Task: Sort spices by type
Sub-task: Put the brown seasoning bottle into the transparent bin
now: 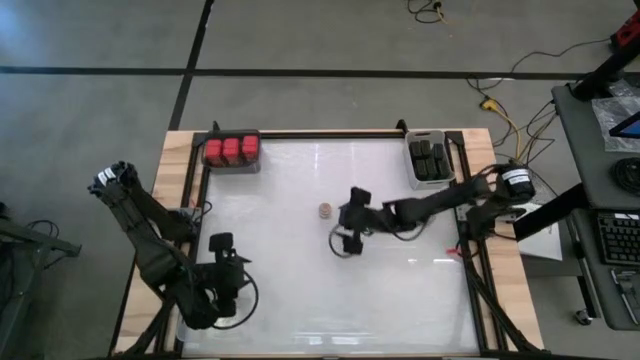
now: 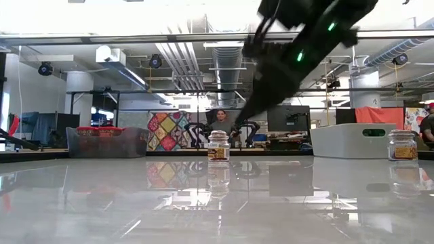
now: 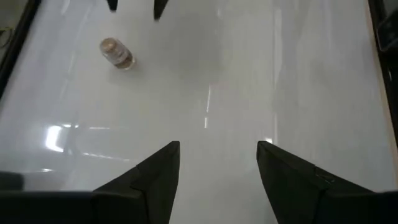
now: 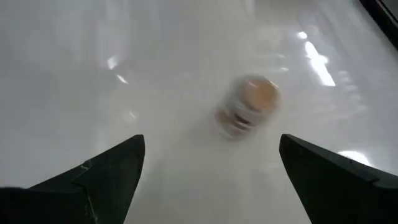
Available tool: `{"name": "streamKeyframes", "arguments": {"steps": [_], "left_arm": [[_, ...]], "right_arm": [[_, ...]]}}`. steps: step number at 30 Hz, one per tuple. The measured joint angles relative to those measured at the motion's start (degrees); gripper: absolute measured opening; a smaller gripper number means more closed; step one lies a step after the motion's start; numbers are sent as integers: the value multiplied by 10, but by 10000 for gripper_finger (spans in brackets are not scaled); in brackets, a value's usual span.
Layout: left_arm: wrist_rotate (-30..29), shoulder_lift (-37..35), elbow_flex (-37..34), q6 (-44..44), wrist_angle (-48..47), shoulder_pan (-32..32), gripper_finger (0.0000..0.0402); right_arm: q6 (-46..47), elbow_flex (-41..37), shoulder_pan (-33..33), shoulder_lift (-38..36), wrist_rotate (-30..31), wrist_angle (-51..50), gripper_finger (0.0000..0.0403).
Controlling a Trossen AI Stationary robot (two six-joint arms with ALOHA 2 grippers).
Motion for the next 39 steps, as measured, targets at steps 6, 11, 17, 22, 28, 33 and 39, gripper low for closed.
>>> {"name": "streamKeyframes", "arguments": {"steps": [6, 11, 17, 22, 28, 33, 39], "left_arm": [[-3, -23, -21, 17, 4, 38, 197], [-16, -27, -64, 68, 3, 83, 197], [-11, -29, -111, 146, 31, 164, 197], [24, -32, -143, 224, 84, 221, 197], [61, -37, -182, 298, 167, 264, 197], [107, -41, -211, 349, 263, 290, 197], [134, -42, -215, 381, 308, 300, 197]], "right_arm": [[-77, -1, -80, 52, -19, -1, 364], [-61, -1, -124, 84, -18, 1, 364], [-70, -1, -146, 100, 2, 38, 364], [-86, 4, -149, 98, 6, 85, 364], [-85, 33, -149, 104, -50, 118, 364], [-84, 64, -146, 141, -85, 130, 364], [-76, 118, -125, 192, -130, 129, 364]]}}
